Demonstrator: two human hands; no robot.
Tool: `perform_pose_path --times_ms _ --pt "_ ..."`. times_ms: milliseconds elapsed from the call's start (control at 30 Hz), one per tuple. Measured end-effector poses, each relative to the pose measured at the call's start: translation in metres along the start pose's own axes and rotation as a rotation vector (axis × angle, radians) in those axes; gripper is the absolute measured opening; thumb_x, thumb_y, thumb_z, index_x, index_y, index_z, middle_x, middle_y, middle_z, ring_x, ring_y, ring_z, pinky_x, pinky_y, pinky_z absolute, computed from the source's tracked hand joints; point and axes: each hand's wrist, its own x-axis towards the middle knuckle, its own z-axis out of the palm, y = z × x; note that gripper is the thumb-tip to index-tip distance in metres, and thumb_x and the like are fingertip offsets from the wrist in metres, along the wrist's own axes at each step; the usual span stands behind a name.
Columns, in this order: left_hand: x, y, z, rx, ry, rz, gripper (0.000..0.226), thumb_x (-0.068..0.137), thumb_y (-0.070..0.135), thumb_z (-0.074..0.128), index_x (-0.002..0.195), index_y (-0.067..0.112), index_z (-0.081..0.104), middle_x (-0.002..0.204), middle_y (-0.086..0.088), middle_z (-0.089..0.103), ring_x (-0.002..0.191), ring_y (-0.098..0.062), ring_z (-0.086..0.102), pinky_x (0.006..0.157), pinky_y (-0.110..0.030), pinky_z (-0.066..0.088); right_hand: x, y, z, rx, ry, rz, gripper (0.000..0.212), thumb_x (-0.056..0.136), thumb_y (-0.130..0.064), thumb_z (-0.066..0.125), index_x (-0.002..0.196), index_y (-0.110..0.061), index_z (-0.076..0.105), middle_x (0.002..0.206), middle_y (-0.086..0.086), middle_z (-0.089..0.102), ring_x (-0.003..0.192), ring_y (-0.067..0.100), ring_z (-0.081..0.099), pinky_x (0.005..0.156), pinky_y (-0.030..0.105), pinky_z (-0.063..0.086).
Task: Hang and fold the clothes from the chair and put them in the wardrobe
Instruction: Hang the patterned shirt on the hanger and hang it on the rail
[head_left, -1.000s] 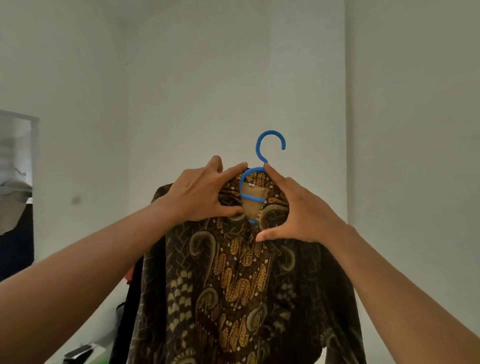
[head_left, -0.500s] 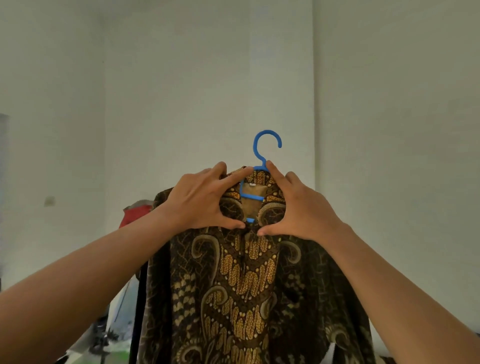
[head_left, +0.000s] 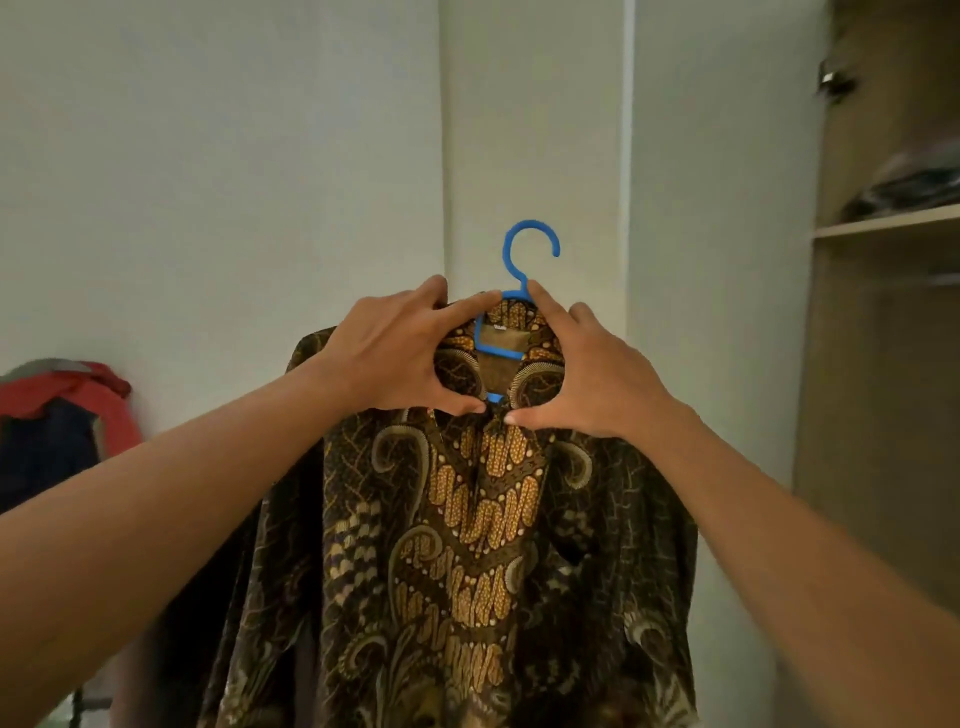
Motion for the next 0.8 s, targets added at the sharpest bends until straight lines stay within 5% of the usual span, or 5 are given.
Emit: perform_pose_path --times_ms 433,600,800 --pt "0.156 0.198 -0.011 -0.123 0.177 0.190 0.111 0.060 0.093 0.051 0.152 0.037 0.023 0.110 -0.001 0.050 0.083 -0.020 0.059 0.061 -0.034 0.053 -0.095 0.167 -0.109 -0.149 0.184 0.358 0.126 0.051 -0.053 0.086 0.151 -0.029 0.014 0.128 -0.003 0.039 0.117 0.020 0.050 0.093 0.043 0.053" --pt "0.218 0.258 0.011 -0.107 0.243 0.260 0.107 0.067 0.090 0.050 0.152 0.028 0.028 0.126 -0.002 0.053 0.104 -0.021 0.057 0.083 -0.037 0.051 -0.112 0.249 -0.115 -0.010 0.246 0.459 0.125 0.051 -0.044 0.089 0.152 -0.034 0.015 0.126 -0.007 0.036 0.122 0.018 0.046 0.096 0.045 0.051" --pt "0.286 0.318 0.048 -0.054 0.291 0.295 0.102 0.076 0.085 0.047 0.153 0.021 0.030 0.141 -0.006 0.047 0.115 -0.027 0.054 0.092 -0.043 0.048 -0.108 0.345 -0.112 0.070 0.283 0.532 0.125 0.054 -0.038 0.091 0.153 -0.036 0.014 0.137 -0.002 0.032 0.130 0.021 0.041 0.099 0.043 0.049"
